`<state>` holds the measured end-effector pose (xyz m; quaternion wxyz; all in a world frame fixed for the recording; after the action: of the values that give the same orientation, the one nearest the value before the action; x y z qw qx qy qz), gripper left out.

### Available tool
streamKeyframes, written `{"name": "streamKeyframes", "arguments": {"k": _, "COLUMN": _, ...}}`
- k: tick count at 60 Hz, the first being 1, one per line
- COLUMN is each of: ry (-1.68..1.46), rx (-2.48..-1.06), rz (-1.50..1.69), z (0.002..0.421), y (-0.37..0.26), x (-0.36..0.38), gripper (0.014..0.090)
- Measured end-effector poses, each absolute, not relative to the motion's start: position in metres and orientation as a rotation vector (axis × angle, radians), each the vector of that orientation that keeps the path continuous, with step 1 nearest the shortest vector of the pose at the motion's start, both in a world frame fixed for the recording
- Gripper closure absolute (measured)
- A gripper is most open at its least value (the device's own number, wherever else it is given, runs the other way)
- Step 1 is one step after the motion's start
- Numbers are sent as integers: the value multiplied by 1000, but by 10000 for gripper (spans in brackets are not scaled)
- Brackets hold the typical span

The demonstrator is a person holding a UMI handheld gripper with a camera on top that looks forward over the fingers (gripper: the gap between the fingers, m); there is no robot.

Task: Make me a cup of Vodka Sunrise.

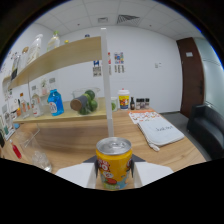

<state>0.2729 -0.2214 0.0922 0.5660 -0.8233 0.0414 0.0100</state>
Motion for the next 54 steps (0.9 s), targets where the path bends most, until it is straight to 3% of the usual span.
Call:
{"name": "streamKeyframes", "arguments": {"k": 15, "ry": 89, "rx": -2031, "rz": 31, "z": 45, "y": -214, "x": 269, "gripper": 533}}
{"name": "streamKeyframes", "arguments": {"k": 38, "ry": 109, "rx": -2081, "rz": 21, "z": 34, "y": -237, "x": 268, "gripper": 501}}
{"name": "streamKeyframes", "arguments": {"k": 40, "ry": 113, "rx": -2087, "rz": 19, "z": 35, "y": -239, "x": 268, "gripper": 458}}
{"name": "streamKeyframes", "arguments": {"k": 45, "ry": 140, "rx": -2084, "rz": -6, "z": 47, "y": -244, "x": 270, "gripper": 200}}
{"name": "streamKeyframes", "arguments": {"k": 54, "ry": 181, "rx": -2033, "rz": -78, "z": 99, "y": -265, "x": 263, "gripper": 193}}
